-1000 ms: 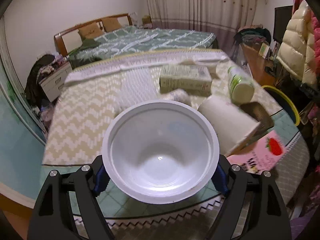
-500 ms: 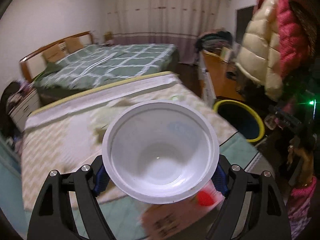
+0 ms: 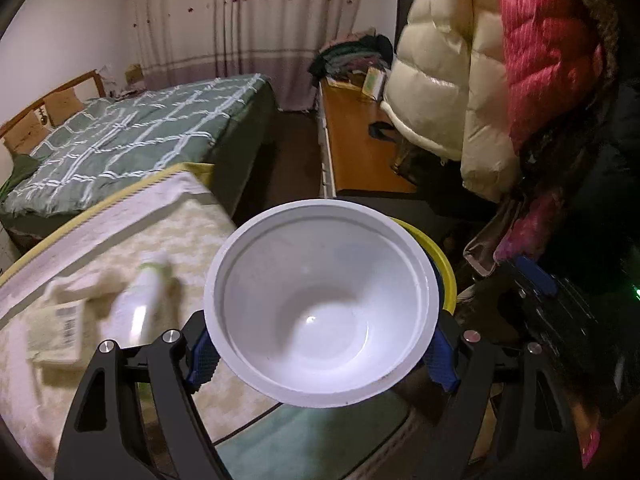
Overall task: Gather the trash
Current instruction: 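Carry the white bowl over the bin and release it from the left gripper, then move both grippers back toward the remaining items on the table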
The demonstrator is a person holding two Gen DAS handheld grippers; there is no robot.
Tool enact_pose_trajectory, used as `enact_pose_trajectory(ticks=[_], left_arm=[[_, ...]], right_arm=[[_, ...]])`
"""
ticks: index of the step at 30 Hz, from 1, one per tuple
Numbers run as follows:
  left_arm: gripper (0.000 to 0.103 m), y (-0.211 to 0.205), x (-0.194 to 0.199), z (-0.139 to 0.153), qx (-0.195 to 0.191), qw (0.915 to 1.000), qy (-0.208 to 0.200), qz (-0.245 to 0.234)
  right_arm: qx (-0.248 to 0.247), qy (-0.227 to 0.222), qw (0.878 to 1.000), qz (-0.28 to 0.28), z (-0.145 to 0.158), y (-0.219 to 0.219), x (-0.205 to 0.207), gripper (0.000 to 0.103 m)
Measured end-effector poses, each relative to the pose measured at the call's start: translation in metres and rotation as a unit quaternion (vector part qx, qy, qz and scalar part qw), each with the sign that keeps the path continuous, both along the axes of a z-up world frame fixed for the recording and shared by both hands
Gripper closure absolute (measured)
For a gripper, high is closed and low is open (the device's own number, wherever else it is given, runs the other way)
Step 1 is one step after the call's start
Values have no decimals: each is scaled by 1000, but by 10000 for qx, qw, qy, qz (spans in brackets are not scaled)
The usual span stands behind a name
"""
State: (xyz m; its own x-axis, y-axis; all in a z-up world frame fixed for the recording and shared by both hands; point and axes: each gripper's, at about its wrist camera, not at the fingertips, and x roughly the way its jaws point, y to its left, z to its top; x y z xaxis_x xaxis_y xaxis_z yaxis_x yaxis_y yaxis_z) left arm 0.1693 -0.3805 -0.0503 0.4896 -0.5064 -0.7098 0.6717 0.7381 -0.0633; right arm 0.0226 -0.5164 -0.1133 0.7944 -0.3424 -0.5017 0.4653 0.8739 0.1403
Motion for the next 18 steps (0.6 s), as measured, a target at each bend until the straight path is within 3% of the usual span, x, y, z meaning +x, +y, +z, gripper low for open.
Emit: enact_pose_trajectory(ticks=[9, 12, 15, 18], left_arm=[[22, -78, 23, -44, 328, 9989, 337, 55], [15, -92, 33, -54, 392, 9981, 429, 206], [13, -88, 31, -50, 230, 9982, 493, 255], [10, -66, 17, -27, 39, 9993, 267, 265]], right_arm=[[73, 34, 9999, -130, -12, -22, -16, 60], [95, 64, 9998, -163, -15, -26, -16, 59], [106, 80, 9998, -172, -16, -25, -16, 59], [97, 99, 9998, -128, -14, -21, -13, 58]])
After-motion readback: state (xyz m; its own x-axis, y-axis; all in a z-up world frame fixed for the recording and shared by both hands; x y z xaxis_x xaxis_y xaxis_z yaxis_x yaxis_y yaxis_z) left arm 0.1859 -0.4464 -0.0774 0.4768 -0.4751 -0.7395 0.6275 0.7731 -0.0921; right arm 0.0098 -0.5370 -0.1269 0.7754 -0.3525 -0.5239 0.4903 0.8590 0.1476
